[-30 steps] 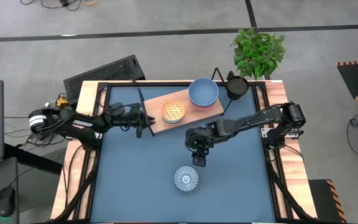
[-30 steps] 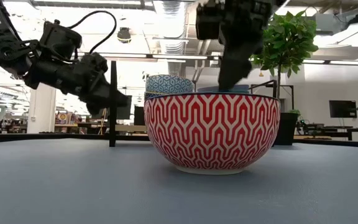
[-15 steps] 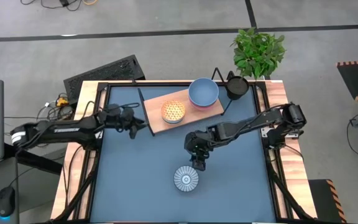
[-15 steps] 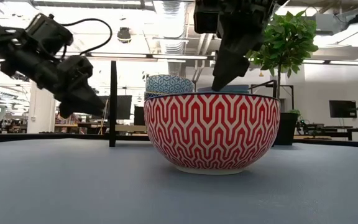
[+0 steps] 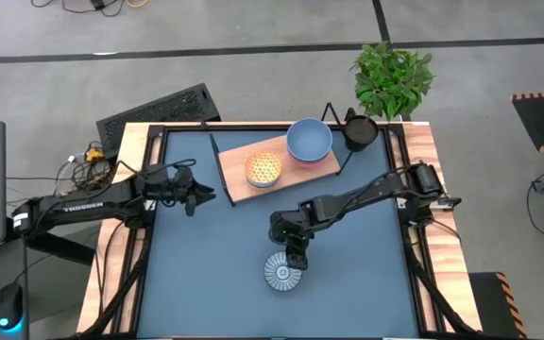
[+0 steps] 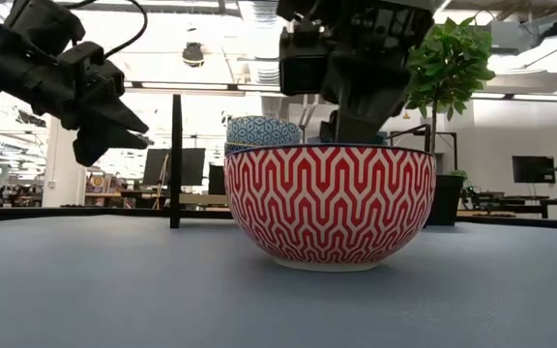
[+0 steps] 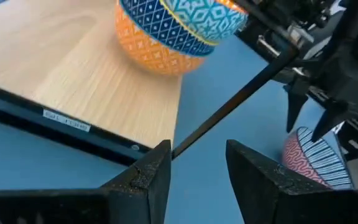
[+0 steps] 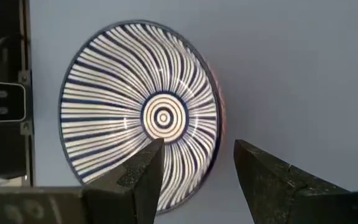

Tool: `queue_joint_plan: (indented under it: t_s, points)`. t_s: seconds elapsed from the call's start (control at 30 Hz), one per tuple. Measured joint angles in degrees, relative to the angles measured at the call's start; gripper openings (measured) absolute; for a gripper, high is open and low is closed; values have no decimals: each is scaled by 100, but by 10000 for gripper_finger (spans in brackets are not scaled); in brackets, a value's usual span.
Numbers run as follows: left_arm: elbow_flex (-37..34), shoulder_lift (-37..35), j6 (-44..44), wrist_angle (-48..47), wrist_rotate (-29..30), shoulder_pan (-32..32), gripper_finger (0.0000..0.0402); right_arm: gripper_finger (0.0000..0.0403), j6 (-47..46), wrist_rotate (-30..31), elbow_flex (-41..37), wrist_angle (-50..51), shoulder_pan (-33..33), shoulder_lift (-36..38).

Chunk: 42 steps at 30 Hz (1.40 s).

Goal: Place and stack bowls onto a shelf
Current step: Stack the dark blue bowl on top of the orange bowl on the shelf

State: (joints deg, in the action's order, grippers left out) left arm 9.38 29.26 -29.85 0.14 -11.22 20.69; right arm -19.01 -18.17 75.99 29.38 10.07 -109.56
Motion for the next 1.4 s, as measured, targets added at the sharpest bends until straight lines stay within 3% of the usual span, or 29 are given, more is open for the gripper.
queue_joint_plan:
  t_s: [0.13, 0.23, 0.53, 0.77, 0.97, 1.2, 1.4]
  points:
    - [-14, -116, -86, -83, 162, -142, 139, 215, 75, -5, 21, 70, -9, -67]
    - [-17, -160, -131, -178, 303, -219, 139, 190, 198, 247, 34, 85, -43, -54]
    - [-15, -153, -152, -225, 580, -240, 139, 24, 471, 109, 25, 326, -294, -143]
    - [-15, -153, -150, -268, 662, -240, 139, 24, 582, 159, 40, 416, -319, -56]
    - [-15, -151, -148, -349, 765, -240, 139, 23, 957, 254, 477, 1241, -489, 204]
    - [-15, -149, -101, -437, 794, -240, 139, 23, 1746, 374, 1758, 2434, -1007, 375]
    - [-15, -151, -81, -548, 953, -240, 139, 23, 2704, 1011, 3381, 3506, -1711, 324]
